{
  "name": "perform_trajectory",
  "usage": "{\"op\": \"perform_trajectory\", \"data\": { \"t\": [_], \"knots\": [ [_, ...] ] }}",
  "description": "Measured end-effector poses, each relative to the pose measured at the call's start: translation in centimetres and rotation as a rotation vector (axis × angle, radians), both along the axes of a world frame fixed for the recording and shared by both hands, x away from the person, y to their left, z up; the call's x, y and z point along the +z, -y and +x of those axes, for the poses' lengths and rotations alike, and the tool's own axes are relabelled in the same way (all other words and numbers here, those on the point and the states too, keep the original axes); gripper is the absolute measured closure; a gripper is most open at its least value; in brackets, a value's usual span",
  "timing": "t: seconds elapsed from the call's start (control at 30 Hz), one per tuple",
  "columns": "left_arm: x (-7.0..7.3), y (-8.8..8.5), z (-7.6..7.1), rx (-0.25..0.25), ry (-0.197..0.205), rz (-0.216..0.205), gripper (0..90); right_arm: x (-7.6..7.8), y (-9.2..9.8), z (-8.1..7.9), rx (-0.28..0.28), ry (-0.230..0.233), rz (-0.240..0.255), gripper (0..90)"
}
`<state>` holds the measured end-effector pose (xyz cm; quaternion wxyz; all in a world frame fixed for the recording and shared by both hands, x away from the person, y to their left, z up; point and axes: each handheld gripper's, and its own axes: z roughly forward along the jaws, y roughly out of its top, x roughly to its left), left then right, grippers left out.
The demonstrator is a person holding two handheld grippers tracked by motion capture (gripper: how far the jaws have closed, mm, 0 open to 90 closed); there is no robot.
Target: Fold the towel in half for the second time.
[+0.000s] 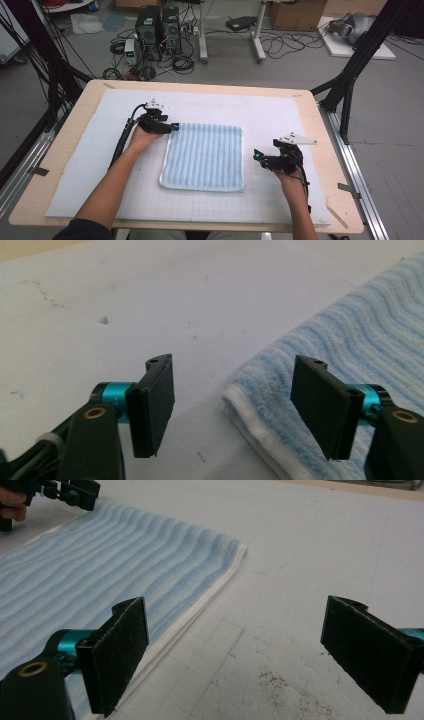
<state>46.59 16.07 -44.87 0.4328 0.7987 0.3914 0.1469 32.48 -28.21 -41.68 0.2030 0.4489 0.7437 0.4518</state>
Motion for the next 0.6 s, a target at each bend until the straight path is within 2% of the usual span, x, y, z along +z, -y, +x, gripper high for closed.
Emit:
{"op": "perform_trajectory", "data": {
  "t": [0.13, 0.2, 0.27, 0.37, 0.47, 0.57, 0.6],
  "knots": [
    [-0.2, 0.5, -0.2, -0.03, 0.012, 0.051, 46.3, -0.1, -0.1, 0.0, 0.001, -0.006, -0.002, 10.8],
    [-0.2, 0.8, -0.3, -0.056, 0.022, 0.06, 53.9, -0.1, -0.1, 0.1, 0.005, -0.005, -0.005, 10.9],
    [-0.2, 1.0, -0.5, -0.089, 0.03, 0.062, 66.9, -0.1, -0.2, 0.1, 0.006, -0.011, -0.005, 10.9],
    [-0.2, 1.2, -0.6, -0.106, 0.021, 0.05, 81.0, -0.2, -0.4, 0.1, 0.007, -0.02, -0.003, 10.9],
    [-0.2, 1.0, -0.5, -0.092, -0.008, 0.018, 84.5, -0.3, -0.6, 0.3, 0.013, -0.017, -0.011, 10.8],
    [-0.3, 0.7, -0.4, -0.071, -0.04, -0.026, 85.2, -0.1, -0.8, 0.8, 0.009, -0.016, 0.012, 10.9],
    [-0.3, 0.7, -0.4, -0.07, -0.042, -0.028, 85.3, 0.0, -1.0, 1.1, 0.013, -0.014, 0.016, 10.9]
  ]
}}
